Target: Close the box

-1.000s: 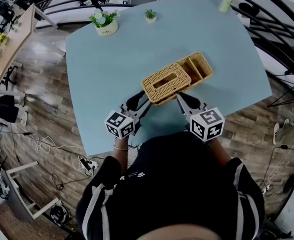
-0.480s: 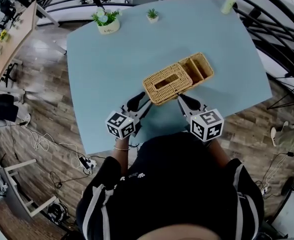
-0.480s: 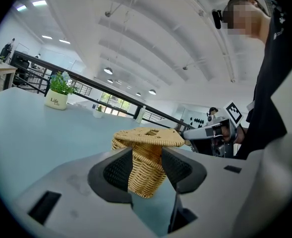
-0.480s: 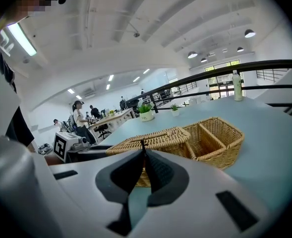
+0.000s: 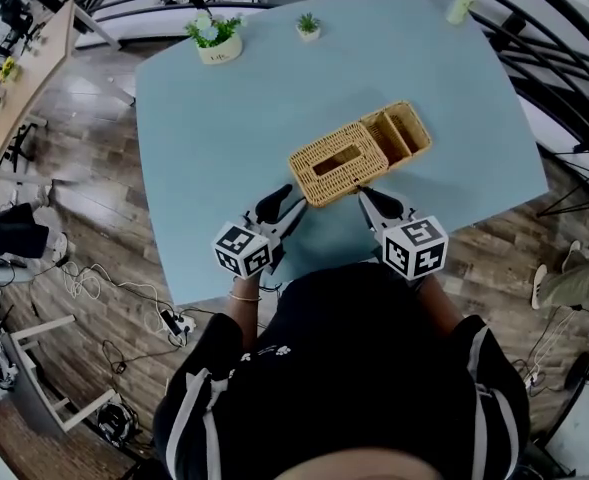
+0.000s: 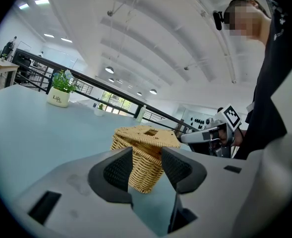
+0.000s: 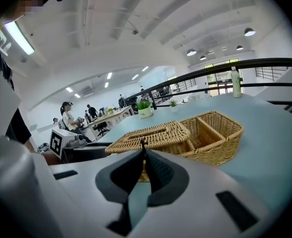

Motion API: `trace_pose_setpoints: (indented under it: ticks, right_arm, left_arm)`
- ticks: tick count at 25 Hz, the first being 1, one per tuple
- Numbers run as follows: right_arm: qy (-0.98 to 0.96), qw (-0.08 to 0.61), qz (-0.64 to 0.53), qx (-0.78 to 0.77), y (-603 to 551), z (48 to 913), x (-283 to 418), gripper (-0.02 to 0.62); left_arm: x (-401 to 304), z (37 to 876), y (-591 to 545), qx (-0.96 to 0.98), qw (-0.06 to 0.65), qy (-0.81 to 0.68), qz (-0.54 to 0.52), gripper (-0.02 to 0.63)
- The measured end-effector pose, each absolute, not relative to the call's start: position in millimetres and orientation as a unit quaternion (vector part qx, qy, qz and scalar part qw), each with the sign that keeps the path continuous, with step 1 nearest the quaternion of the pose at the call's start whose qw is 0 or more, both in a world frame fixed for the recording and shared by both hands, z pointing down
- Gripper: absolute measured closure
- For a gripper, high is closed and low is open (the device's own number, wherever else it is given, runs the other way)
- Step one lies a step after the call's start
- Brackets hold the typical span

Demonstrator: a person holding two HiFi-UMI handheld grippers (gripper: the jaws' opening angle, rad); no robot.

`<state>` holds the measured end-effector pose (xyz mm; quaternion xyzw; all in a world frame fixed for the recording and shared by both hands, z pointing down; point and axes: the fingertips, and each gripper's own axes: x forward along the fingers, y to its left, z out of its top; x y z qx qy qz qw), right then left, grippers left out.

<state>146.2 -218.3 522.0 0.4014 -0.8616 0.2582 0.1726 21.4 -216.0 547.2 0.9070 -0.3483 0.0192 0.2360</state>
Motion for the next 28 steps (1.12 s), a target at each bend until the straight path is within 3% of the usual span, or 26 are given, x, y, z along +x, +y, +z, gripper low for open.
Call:
trace_pose_setpoints:
  ticks: [20,25,28]
  right_arm:
    - [-0.854,0.184,0.265,0.408,-214.0,537.7,149.4,0.577]
    - [-0.847,0.192,0.266,0.419,-214.6,541.1,158.0,0.518]
    - [-0.843,0.175,0.261,0.436,-221.3,531.7,167.5,0.514]
  left_arm:
    - [19.1,536.7,-212.3,0.903,0.241,-0.356,-0.006,0.445]
    - [17.4,530.1,-214.9,0.902,0.235,-0.362,-0.014,0.445]
    - [13.8,520.0,-219.7,0.902,0.222,-0.369,-0.021,0.445]
